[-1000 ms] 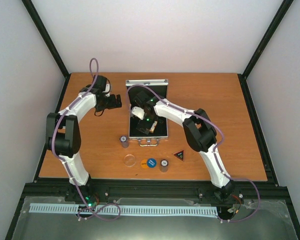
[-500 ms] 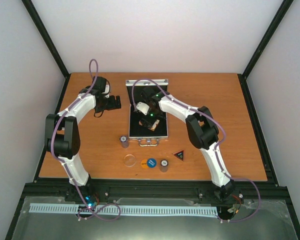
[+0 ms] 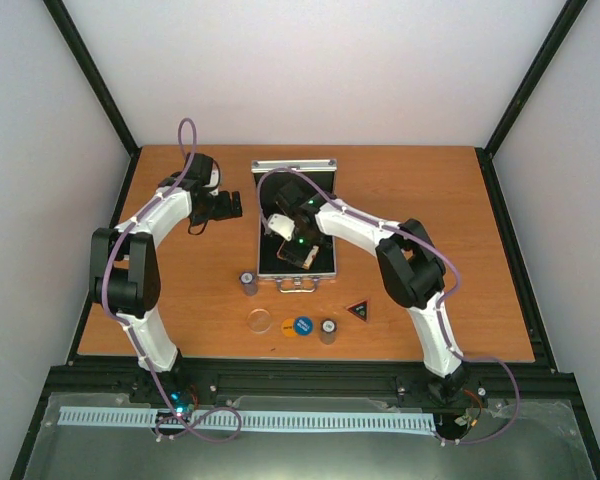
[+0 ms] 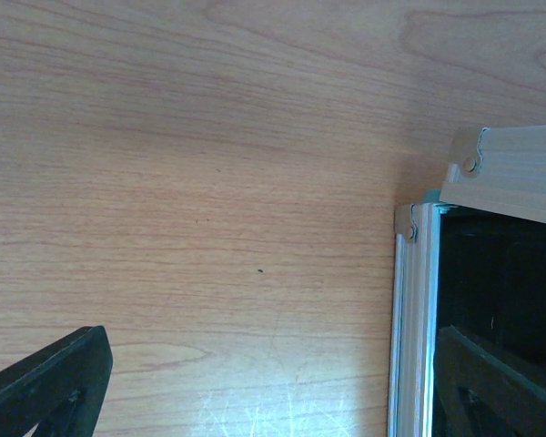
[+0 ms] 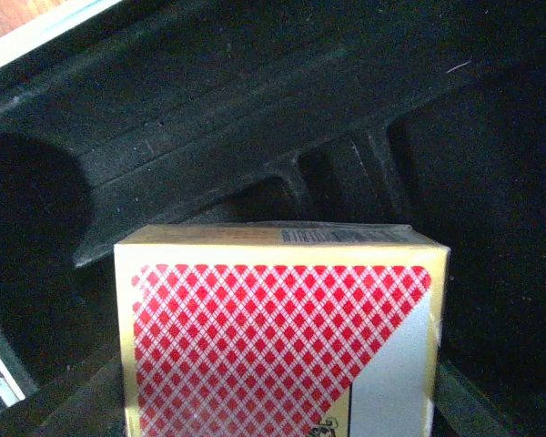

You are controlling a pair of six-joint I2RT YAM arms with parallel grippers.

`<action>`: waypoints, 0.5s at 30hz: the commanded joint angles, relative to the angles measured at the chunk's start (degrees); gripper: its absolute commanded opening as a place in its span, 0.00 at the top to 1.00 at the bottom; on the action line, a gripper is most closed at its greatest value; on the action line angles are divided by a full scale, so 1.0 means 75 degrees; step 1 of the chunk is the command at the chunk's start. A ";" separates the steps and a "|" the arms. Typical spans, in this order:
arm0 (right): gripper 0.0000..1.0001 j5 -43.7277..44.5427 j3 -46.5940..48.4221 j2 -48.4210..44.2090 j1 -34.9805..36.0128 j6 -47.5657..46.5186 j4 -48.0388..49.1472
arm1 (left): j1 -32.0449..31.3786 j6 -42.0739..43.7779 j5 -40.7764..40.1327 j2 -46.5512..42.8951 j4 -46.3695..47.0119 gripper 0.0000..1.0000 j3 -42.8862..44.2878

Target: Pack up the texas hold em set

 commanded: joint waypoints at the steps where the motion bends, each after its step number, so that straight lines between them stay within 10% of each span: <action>1: 0.61 0.0741 -0.0286 -0.0313 0.0258 -0.0245 0.0339 | -0.0040 -0.0071 -0.0058 -0.0098 0.0177 0.00 0.0167; 15: 0.58 0.1201 -0.1320 -0.0526 0.0342 -0.1058 0.1114 | -0.0039 -0.0090 -0.0128 -0.0025 0.0282 0.00 0.0081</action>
